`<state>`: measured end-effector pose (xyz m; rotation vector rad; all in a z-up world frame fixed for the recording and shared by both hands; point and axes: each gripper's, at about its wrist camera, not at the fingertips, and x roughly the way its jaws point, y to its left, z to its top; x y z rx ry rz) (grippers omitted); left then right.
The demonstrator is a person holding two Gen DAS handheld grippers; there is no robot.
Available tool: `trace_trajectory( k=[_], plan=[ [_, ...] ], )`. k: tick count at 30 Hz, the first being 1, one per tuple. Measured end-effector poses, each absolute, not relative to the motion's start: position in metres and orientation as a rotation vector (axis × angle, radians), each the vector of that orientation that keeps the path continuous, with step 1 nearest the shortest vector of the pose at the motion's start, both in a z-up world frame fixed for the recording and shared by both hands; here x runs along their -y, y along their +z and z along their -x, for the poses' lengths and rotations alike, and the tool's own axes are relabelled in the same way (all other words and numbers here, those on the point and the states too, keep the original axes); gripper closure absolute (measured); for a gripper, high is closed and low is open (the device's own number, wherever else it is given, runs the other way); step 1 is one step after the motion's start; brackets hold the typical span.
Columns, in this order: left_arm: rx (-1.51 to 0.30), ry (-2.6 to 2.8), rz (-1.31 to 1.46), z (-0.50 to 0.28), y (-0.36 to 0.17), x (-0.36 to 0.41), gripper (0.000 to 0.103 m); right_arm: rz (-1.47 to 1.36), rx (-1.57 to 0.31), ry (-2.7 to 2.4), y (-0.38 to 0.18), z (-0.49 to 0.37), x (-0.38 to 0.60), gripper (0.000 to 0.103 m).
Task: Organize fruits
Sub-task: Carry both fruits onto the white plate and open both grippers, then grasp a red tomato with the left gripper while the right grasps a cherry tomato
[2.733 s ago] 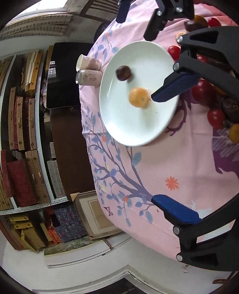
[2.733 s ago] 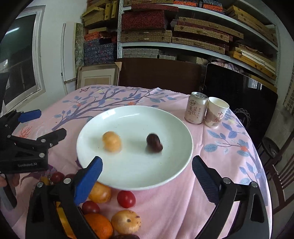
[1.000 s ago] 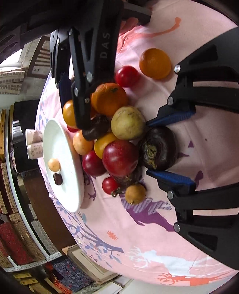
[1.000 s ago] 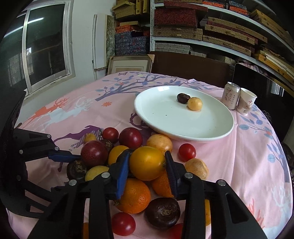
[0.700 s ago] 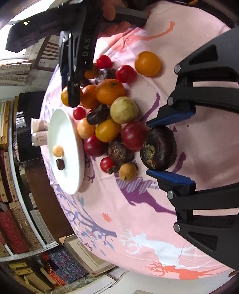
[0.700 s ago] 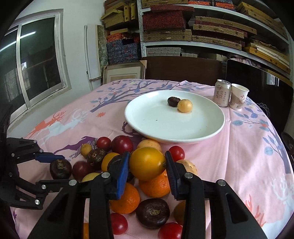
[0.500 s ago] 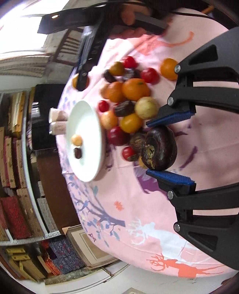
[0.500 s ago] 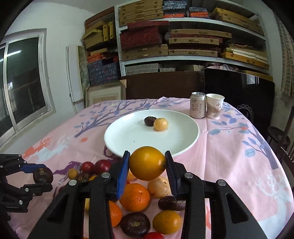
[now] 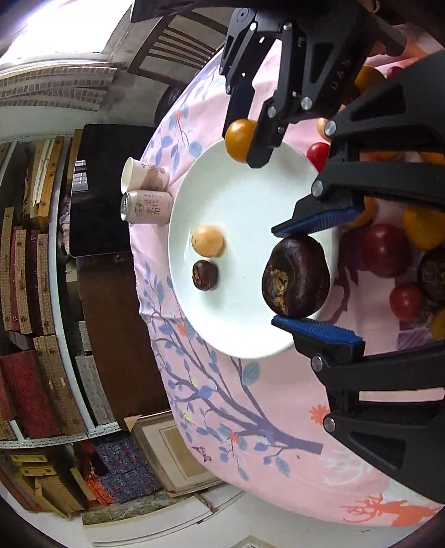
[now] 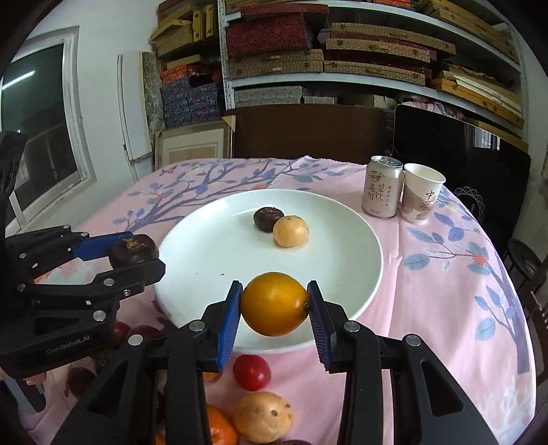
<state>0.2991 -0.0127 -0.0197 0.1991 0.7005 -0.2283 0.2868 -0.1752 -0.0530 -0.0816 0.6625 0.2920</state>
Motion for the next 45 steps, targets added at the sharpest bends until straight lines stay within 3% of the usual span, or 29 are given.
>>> trace_trajectory(
  k=[20, 21, 22, 24, 25, 26, 27, 36, 45],
  plan=[
    [-0.716, -0.271, -0.031, -0.328, -0.043, 0.01, 0.057, 0.045, -0.696, 0.342, -0.073, -0.304, 0.198, 0.063],
    [-0.717, -0.267, -0.043, -0.327, -0.045, 0.011, 0.057, 0.047, -0.697, 0.344, -0.073, -0.303, 0.197, 0.057],
    [-0.72, -0.271, -0.042, -0.328, -0.047, 0.013, 0.055, 0.048, -0.698, 0.343, -0.073, -0.302, 0.197, 0.042],
    [-0.702, -0.257, -0.035, -0.327, -0.048, 0.013, 0.028, 0.039, -0.681, 0.342, -0.072, -0.301, 0.199, 0.03],
    [-0.701, -0.225, -0.03, -0.327, -0.048, 0.011, 0.022, 0.032, -0.678, 0.339, -0.071, -0.3, 0.201, 0.025],
    [-0.706, -0.203, -0.017, -0.329, -0.048, 0.008, 0.009, 0.023, -0.676, 0.346, -0.071, -0.3, 0.203, 0.022],
    [-0.707, -0.2, 0.01, -0.33, -0.047, 0.003, 0.005, 0.023, -0.674, 0.349, -0.07, -0.299, 0.205, 0.018],
    [-0.7, -0.11, 0.155, -0.312, -0.041, -0.04, 0.004, 0.0, -0.646, 0.332, -0.059, -0.288, 0.21, 0.008],
    [-0.685, -0.015, -0.032, -0.247, -0.026, -0.058, 0.005, 0.009, -0.684, 0.355, -0.044, -0.258, 0.202, 0.004]
  ],
)
